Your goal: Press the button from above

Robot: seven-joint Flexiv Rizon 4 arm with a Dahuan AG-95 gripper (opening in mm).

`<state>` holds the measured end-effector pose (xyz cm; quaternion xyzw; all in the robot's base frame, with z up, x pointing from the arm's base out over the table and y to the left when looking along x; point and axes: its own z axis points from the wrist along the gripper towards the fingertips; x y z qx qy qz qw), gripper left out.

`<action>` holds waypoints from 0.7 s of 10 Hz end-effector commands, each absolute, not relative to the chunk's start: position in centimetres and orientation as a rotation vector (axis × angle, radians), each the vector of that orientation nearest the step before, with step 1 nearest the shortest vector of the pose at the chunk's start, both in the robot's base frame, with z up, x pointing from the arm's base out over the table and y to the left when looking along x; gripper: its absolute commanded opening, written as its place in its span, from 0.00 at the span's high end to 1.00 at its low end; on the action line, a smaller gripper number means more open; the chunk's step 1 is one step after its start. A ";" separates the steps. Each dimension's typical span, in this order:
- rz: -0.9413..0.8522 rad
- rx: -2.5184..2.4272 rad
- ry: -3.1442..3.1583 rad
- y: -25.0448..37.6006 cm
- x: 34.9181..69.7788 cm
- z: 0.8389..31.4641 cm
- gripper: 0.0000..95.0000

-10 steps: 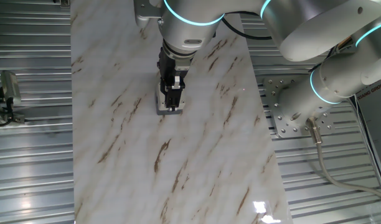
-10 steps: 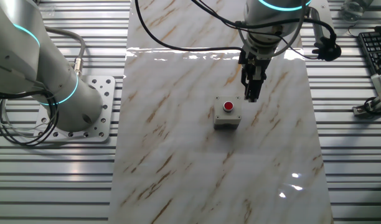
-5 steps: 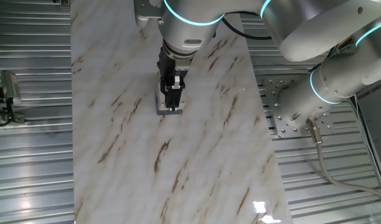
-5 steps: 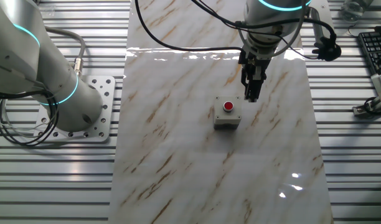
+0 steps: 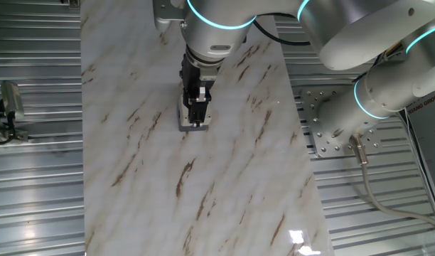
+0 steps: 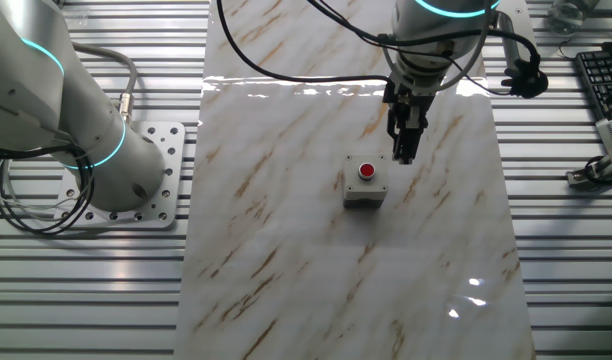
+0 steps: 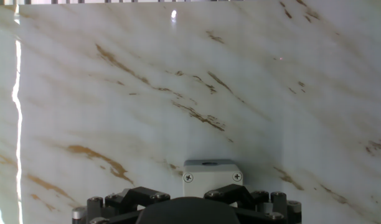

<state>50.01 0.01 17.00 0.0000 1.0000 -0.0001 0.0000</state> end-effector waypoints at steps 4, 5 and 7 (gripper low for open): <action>0.014 -0.089 3.093 0.0 50.0 17.1 1.00; 0.014 -0.091 3.095 0.0 50.0 17.1 1.00; 0.008 -0.092 3.099 0.0 50.0 17.1 1.00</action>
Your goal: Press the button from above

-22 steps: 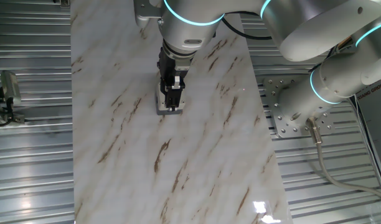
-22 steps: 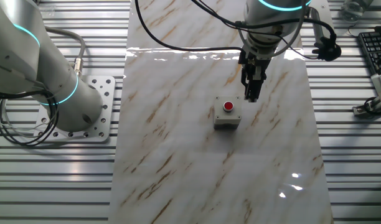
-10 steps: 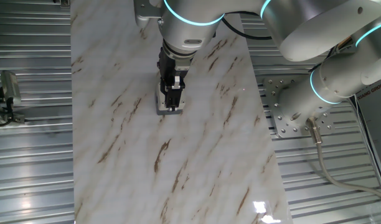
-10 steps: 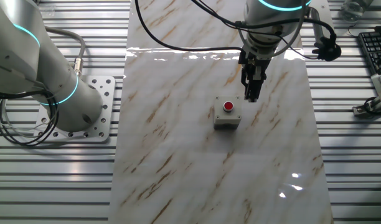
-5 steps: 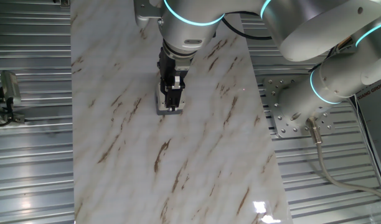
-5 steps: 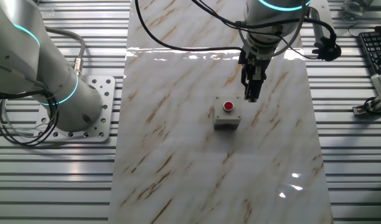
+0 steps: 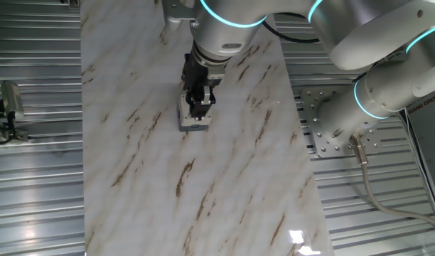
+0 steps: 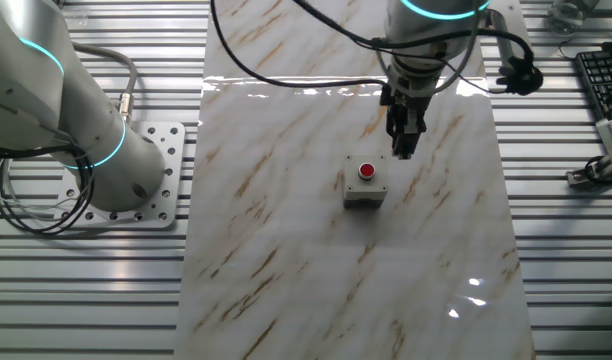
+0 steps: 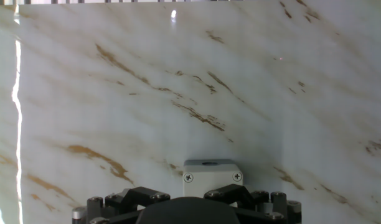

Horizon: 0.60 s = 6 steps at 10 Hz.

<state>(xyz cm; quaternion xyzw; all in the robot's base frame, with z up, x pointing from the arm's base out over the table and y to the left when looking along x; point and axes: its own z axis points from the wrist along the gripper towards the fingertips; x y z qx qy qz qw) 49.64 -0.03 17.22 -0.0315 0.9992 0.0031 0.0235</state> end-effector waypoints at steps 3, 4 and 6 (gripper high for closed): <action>0.004 -0.091 3.102 0.0 50.0 17.1 1.00; 0.004 -0.091 3.103 0.0 50.0 17.1 1.00; 0.008 -0.092 3.107 0.0 50.0 17.1 1.00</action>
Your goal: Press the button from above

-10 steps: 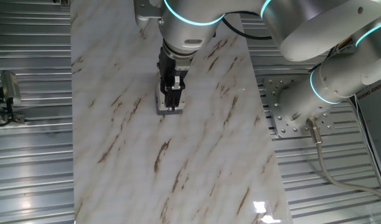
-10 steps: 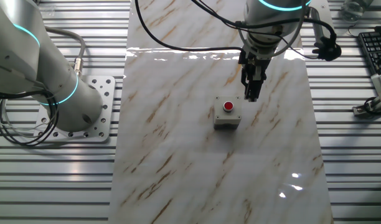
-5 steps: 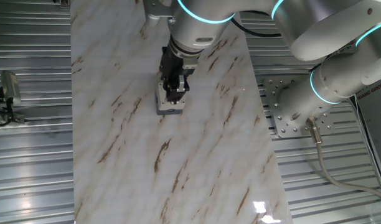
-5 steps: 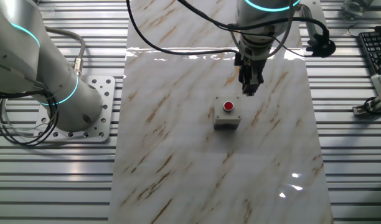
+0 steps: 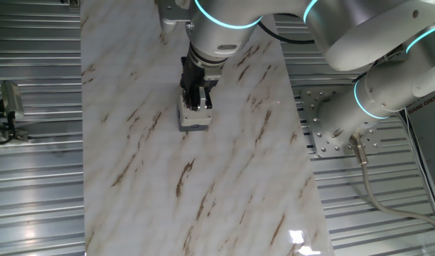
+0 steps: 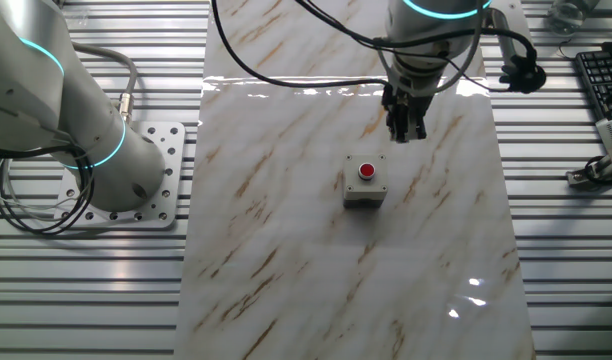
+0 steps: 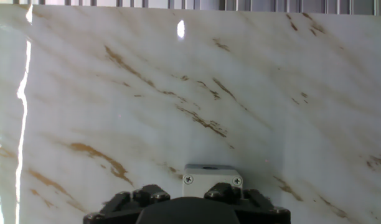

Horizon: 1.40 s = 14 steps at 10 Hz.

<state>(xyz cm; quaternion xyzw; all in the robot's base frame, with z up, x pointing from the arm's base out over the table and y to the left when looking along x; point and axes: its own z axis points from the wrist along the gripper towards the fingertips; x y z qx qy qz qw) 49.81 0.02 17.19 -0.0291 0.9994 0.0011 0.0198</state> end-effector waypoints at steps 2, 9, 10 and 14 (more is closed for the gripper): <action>0.010 -0.091 3.107 0.0 49.9 17.1 1.00; 0.006 -0.114 3.096 0.1 49.9 17.2 0.80; 0.001 -0.114 3.100 0.1 49.9 17.2 0.40; -0.018 -0.110 3.109 0.1 49.9 17.2 0.00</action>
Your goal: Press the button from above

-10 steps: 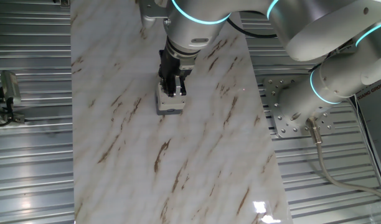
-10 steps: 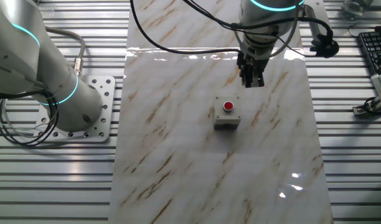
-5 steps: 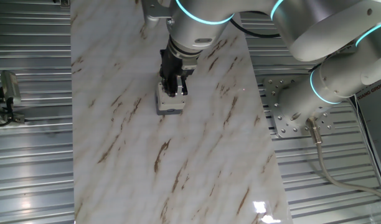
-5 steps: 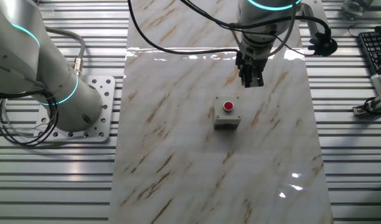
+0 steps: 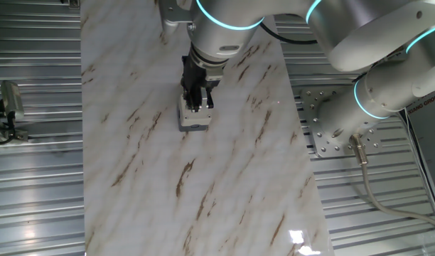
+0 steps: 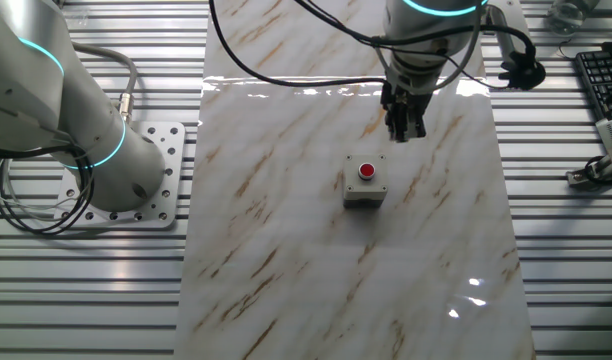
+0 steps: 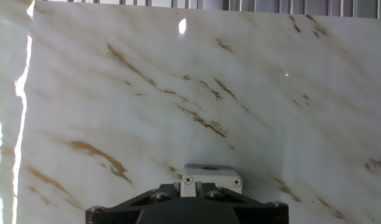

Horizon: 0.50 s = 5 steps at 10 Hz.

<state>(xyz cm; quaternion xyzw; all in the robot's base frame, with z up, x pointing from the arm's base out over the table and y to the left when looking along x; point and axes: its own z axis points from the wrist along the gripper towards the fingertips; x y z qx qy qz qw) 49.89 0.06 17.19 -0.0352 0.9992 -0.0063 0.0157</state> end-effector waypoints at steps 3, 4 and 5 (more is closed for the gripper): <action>-0.025 -0.119 3.113 0.1 49.9 17.2 0.00; -0.026 -0.122 3.113 0.1 49.9 17.2 0.00; -0.026 -0.123 3.114 0.1 49.9 17.2 0.00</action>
